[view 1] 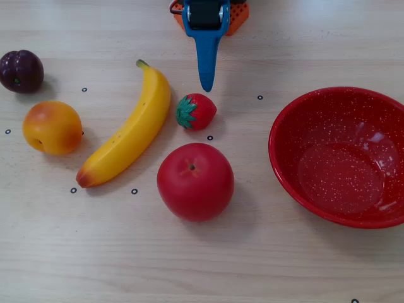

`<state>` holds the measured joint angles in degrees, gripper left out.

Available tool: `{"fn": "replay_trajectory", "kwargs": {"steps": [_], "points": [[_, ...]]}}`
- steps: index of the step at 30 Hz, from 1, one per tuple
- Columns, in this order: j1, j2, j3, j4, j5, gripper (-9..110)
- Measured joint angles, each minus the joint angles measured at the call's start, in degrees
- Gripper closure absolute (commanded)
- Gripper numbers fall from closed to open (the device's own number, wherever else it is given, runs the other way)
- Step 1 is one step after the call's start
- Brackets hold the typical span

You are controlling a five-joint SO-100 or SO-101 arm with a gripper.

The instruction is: Put the plum in the red bowl.

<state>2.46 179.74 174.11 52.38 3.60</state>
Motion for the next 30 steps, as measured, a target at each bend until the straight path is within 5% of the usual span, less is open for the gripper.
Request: {"fn": "replay_trajectory", "kwargs": {"steps": [12,30], "points": [[-0.62,-26.37,-16.0,-7.12,2.2,101],[-9.4,-77.52,-86.4,33.05,4.13,101]]}}
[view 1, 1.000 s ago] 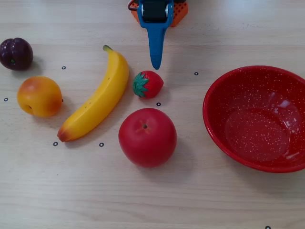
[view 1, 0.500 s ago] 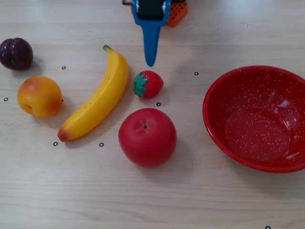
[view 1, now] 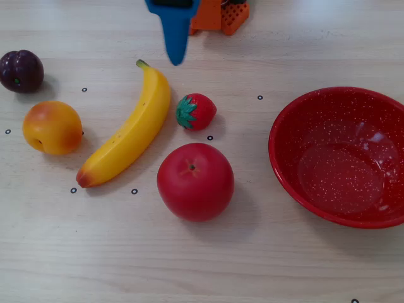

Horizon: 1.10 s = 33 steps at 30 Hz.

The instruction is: Put the plum in the red bowl.

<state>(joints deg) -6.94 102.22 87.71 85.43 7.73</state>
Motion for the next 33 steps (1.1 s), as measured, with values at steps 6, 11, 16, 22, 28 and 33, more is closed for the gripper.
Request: {"fn": "replay_trajectory", "kwargs": {"steps": [6,11,16,22,28,33], "points": [[-9.05,-14.94,-20.48,10.46,5.62,101],[-19.07,-24.43,-32.87,16.0,15.64,98],[-30.23,-32.34,-41.92,16.44,24.7,97],[-42.01,-47.11,-60.03,17.23,41.13,85],[-56.87,-61.96,-73.04,17.31,56.87,72],[-58.71,-68.47,-78.75,17.31,68.2,64]]}}
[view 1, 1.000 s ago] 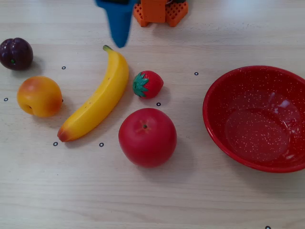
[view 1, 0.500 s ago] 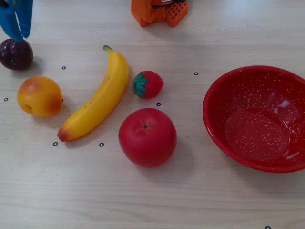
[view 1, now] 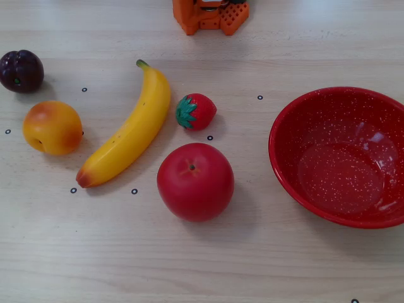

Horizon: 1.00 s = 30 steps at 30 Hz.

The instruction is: Put the plum in the red bowl.

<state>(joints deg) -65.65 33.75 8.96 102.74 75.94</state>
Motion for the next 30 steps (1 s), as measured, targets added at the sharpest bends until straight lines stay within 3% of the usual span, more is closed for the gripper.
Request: {"fn": "replay_trajectory", "kwargs": {"steps": [7,21,30], "points": [[0.26,-2.02,-0.35,0.0,2.99,56],[0.18,5.36,14.59,0.18,10.46,54],[0.35,7.65,16.0,0.18,14.33,51]]}}
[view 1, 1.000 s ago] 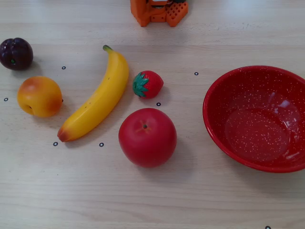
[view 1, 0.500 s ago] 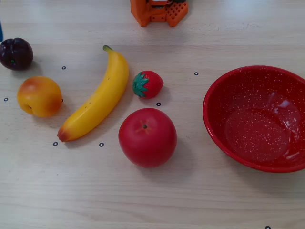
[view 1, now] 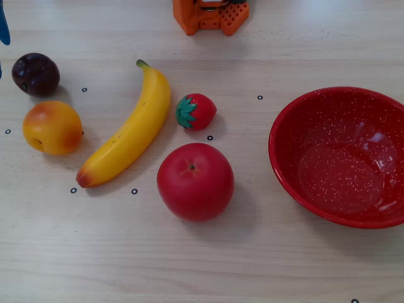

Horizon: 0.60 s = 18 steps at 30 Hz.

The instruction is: Put the plum in the red bowl.

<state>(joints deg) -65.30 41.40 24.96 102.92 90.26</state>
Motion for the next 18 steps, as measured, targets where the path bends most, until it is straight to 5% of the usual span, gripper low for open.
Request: {"fn": "replay_trajectory", "kwargs": {"steps": [18], "points": [[-0.09,12.57,15.29,0.09,3.6,49]]}}
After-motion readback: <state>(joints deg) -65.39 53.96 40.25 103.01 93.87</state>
